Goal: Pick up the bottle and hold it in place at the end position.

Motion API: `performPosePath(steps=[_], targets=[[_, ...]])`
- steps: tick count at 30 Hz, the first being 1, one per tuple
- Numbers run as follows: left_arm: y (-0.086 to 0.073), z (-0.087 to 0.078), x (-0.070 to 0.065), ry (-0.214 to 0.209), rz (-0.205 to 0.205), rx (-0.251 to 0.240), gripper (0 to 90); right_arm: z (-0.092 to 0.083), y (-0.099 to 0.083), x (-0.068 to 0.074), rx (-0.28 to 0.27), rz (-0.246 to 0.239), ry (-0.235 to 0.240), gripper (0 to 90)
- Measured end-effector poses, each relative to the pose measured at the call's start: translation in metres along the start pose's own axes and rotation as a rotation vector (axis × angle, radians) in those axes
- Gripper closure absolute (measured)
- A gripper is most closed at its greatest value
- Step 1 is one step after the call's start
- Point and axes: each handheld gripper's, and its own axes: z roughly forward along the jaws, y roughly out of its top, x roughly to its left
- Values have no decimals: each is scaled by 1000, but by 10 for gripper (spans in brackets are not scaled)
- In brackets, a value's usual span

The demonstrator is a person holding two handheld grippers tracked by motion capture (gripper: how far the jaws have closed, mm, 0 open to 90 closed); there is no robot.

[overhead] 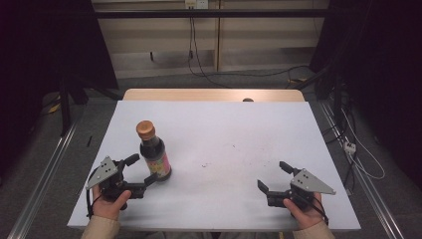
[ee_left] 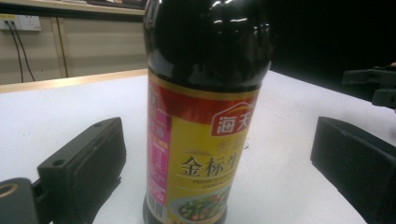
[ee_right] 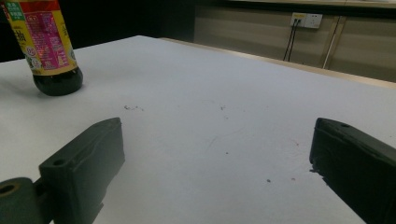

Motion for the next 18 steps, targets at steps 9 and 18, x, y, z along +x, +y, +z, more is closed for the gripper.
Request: performPosePath(steps=[9, 18], targets=[[1, 2, -3, -6, 11, -2, 34, -1, 0, -1, -1, 2, -6, 27], [4, 3, -4, -6, 3, -2, 34, -1, 0, -1, 1, 2, -6, 29]])
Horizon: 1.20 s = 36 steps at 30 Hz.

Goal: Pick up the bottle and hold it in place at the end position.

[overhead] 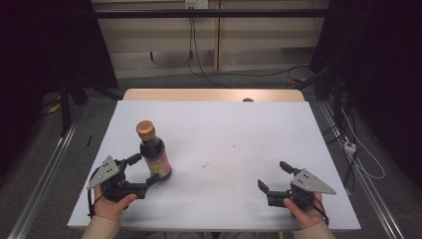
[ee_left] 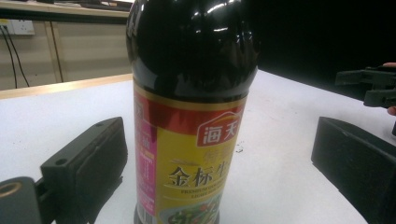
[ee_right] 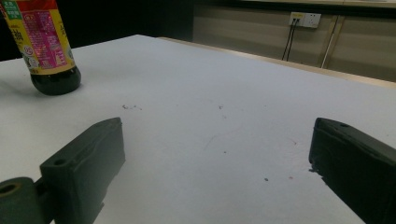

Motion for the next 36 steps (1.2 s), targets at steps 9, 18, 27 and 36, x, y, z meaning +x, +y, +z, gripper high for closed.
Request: performPosePath(steps=[9, 18, 27, 36], targets=[[7, 5, -3, 9, 0, 2, 40, 0, 0, 0, 1, -2, -1, 32], [11, 13, -6, 41, -3, 28, 40, 1, 0, 1, 1, -11, 3, 34], [16, 21, -3, 103, -14, 32, 47, 1, 0, 1, 4, -15, 0, 34], [20, 23, -1, 115, -13, 30, 63, 2, 0, 3, 8, -19, 6, 37]])
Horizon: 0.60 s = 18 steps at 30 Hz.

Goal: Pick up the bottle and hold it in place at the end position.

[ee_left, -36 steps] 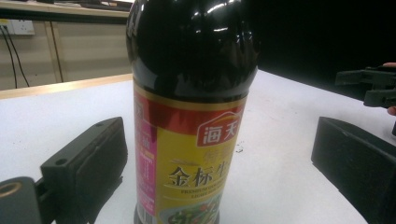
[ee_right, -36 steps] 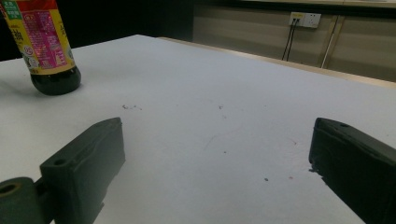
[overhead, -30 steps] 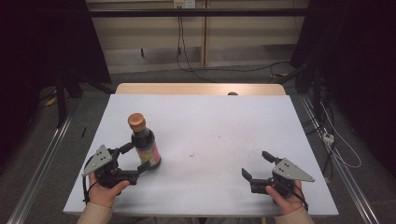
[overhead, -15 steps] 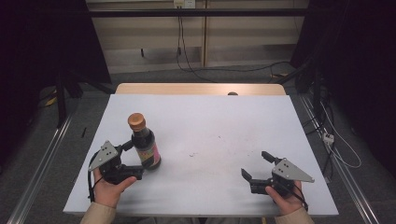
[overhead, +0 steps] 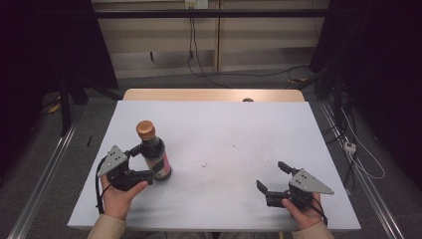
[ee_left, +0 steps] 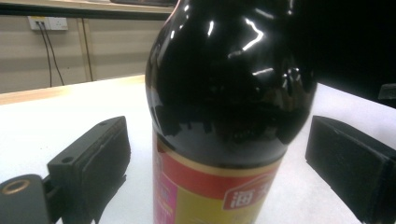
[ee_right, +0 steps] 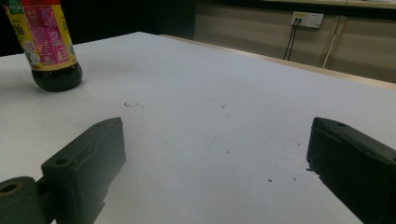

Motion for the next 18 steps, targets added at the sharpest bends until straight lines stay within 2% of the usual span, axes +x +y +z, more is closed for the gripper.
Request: performPosePath(steps=[18], targets=[[4, 13, -2, 31, 14, -4, 117, -1, 0, -1, -2, 7, -1, 42]])
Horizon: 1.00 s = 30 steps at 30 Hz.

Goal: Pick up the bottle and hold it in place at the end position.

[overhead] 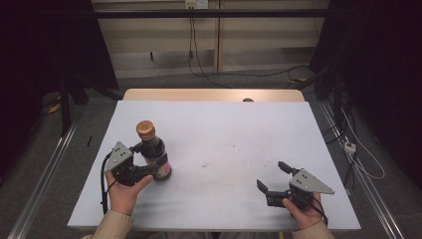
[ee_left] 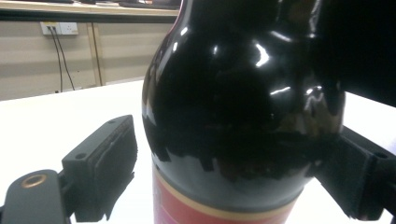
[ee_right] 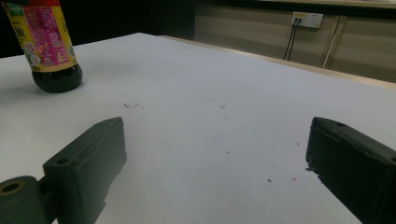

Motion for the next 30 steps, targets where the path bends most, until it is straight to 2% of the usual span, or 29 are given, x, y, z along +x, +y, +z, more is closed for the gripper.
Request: performPosePath(steps=[8, 13, 21, 30], targets=[[3, 5, -3, 1, 25, -7, 163, 0, 0, 0, -1, 1, -1, 44], [3, 9, -4, 14, 32, 8, 191, 0, 0, -1, 0, 6, -4, 44], [5, 8, -5, 16, 45, -9, 253, -1, 1, -1, -5, 2, -4, 45], [5, 8, -5, 24, 50, -8, 258, -1, 0, -2, -4, 2, -4, 46]])
